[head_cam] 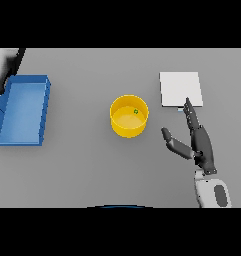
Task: Pick up the red beaker and tilt it to pour out 1 green nut into yellow bowl. Pick up the yellow bowl and place it on the metallic measuring scale.
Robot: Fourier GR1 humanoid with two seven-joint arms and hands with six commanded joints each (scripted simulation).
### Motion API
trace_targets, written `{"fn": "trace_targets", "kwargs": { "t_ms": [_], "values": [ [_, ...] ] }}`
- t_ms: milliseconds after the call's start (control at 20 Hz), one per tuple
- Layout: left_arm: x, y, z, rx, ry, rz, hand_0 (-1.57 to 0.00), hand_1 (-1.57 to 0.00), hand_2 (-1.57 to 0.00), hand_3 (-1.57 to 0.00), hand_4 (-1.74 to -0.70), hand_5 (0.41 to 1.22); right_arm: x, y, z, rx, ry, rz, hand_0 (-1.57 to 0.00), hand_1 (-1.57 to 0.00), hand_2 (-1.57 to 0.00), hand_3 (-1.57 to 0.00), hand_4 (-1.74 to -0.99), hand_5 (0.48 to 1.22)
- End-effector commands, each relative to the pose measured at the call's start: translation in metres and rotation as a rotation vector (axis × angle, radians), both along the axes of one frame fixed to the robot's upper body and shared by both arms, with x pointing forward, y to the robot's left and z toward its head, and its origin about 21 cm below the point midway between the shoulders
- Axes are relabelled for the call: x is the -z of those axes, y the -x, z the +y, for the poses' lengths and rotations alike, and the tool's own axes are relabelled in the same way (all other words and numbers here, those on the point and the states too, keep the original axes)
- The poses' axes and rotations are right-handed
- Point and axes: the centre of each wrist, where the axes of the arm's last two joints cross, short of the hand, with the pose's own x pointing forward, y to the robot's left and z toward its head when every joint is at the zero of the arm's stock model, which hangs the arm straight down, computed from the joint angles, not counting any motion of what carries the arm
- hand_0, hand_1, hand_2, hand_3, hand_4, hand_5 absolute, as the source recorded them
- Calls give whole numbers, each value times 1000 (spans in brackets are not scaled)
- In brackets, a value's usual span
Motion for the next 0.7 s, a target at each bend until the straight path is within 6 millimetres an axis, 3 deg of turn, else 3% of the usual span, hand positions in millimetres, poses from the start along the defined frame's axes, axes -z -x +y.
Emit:
{"fn": "trace_targets", "kwargs": {
  "t_ms": [0,100,250,500,650],
  "values": [
    [-3,-3,21,-32,150,32,-1571,-1571,-1571,-1507,-1736,1221,2,2,1,-8,-8,6,1,1,1,1,-1114,578],
    [4,-7,72,-99,396,73,-1571,-1571,-1571,-1530,-1738,1221,2,-1,-1,-10,7,-8,1,1,1,1,-1121,588],
    [39,-9,130,-215,681,69,-1571,-1571,-1571,-1550,-1739,1221,3,-3,5,-8,32,8,1,1,1,1,-1127,606],
    [117,-3,180,-492,946,10,-1571,-1571,-1571,-1564,-1740,1221,0,-4,1,-32,53,-9,1,1,1,1,-1134,632],
    [147,5,198,-631,1098,0,-1571,-1571,-1571,-1567,-1741,1221,1,-2,0,-37,41,7,1,1,1,1,-1133,655]
  ]
}}
